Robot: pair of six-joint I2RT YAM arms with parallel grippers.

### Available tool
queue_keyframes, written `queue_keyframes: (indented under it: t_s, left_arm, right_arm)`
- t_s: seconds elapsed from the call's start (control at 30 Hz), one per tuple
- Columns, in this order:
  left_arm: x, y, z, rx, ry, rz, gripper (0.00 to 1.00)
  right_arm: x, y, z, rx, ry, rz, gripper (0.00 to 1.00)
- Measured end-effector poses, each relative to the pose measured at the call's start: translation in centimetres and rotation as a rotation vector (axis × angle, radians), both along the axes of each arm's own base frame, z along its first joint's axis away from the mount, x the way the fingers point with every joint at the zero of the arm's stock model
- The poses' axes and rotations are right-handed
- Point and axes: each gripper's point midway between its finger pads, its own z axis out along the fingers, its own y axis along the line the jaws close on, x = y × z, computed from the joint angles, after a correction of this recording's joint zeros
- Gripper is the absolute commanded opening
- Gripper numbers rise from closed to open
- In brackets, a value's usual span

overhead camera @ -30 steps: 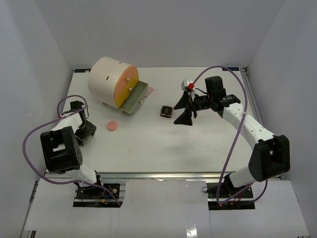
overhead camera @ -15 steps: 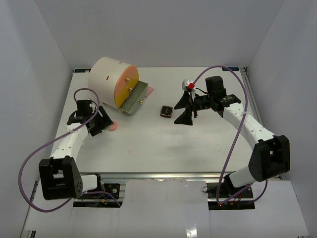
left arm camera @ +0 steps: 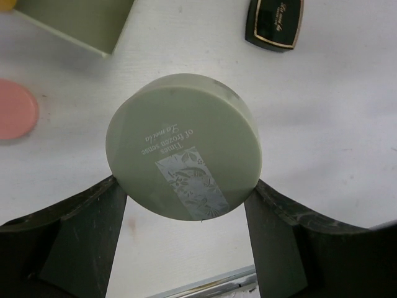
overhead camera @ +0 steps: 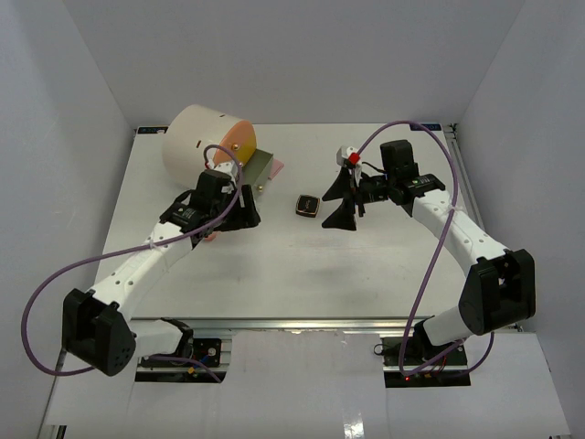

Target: Organize the makeup

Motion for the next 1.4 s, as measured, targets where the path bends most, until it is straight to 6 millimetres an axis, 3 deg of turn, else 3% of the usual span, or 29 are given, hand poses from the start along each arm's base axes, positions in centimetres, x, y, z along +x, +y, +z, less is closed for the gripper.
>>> queue_keyframes:
  t_s: [0.17,0.47,0.77,1.03,1.13,1.4]
  left_arm:
    - [3.5,-1.4,0.0,0.137,-0.021,0.045,0.0]
    - [9.8,-0.8,0.1,0.519,-0.116,0.149,0.0]
    - [11.1,0.6,1.4,0.798,-0.194,0.214,0.02]
    - [11.6,1.7,-0.7,0.945,-0.173,0.242,0.06]
    - [11.7,2.0,-1.3,0.984,-0.165,0.245,0.11]
    - [12.4,2.0,-1.1,1.032,-0.176,0.252,0.51]
  right_arm:
    - [0.4,-0.4,0.0,0.0,-0.001,-0.017,0.97]
    - [1.5,-1.6,0.0,0.002,0.0,-0.057,0.97]
    - [1.6,-1.8,0.1,0.003,0.0,-0.064,0.97]
    - [1.7,-1.9,0.0,0.003,0.0,-0.066,0.97]
    - [1.7,-1.9,0.0,0.003,0.001,-0.067,0.97]
    - [1.8,-2.1,0.0,0.005,0.003,-0.069,0.97]
